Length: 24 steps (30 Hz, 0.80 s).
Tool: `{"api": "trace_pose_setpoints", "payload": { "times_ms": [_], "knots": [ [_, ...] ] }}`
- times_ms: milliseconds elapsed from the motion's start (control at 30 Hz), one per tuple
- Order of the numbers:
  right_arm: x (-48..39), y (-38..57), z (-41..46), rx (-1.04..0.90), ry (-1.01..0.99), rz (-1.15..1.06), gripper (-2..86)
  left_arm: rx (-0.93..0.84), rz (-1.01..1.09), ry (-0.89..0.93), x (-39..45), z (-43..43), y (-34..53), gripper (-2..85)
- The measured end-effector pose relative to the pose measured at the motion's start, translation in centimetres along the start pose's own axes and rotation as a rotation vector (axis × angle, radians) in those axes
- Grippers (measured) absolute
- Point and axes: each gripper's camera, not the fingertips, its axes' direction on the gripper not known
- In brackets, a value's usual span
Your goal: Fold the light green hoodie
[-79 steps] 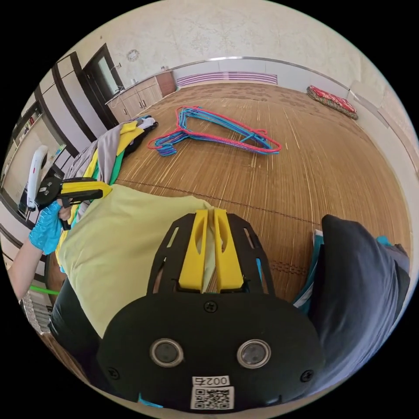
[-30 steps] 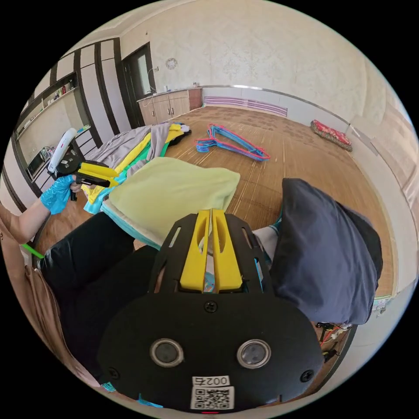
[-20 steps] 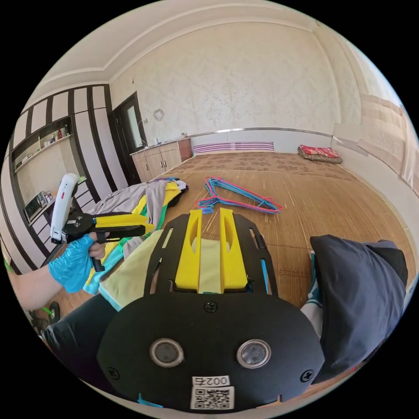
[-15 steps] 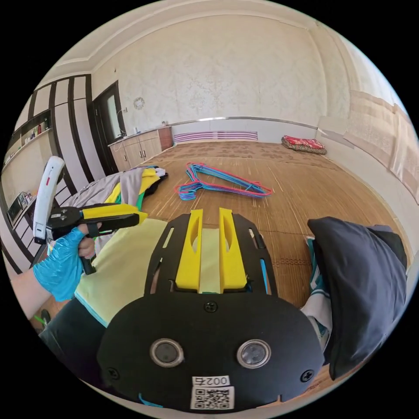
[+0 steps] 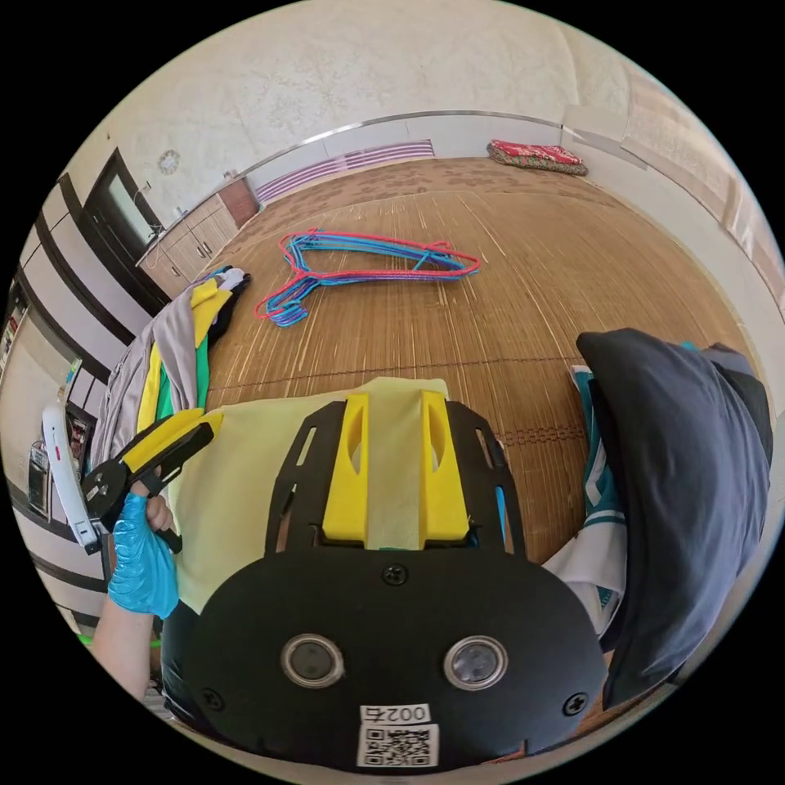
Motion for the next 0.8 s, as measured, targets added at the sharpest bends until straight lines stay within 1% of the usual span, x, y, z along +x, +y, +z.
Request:
{"api": "trace_pose_setpoints", "payload": {
  "times_ms": [133,233,333,400,467,533,600,733,800],
  "knots": [
    [-0.4,-1.4,1.3,-0.067,0.001,-0.008,5.8,-0.017,0.015,0.019,0.4,0.4,-0.3,3.1],
    [-0.9,-2.3,2.0,-0.095,0.0,-0.037,0.7,-0.018,0.002,0.021,0.5,0.4,-0.4,0.2],
    [-1.5,-2.8,1.8,-0.06,0.047,-0.077,-0.4,-0.009,0.003,0.005,0.8,0.3,-0.5,-0.8],
    [-2.0,-3.1,1.6,-0.015,0.117,-0.107,-0.5,0.017,0.003,-0.016,1.0,-0.1,-0.5,-0.8],
    [-2.4,-3.3,2.0,-0.022,0.133,-0.14,-0.1,0.02,0.004,-0.022,1.1,-0.1,-0.6,-0.8],
    [-2.8,-3.6,2.4,-0.044,0.107,-0.175,0.8,0.009,0.002,-0.017,1.2,0.1,-0.7,-0.8],
    [-3.0,-3.9,2.9,-0.074,0.07,-0.2,6.2,-0.003,0.0,-0.004,1.1,0.3,-0.8,-0.7],
    [-2.4,-4.3,3.6,-0.094,0.068,-0.196,10.2,-0.006,0.025,-0.019,0.8,0.2,-0.8,0.8],
    [-1.8,-4.5,4.2,-0.121,0.029,-0.181,11.8,-0.026,0.018,-0.072,0.7,0.2,-0.7,4.1]
  ]
}}
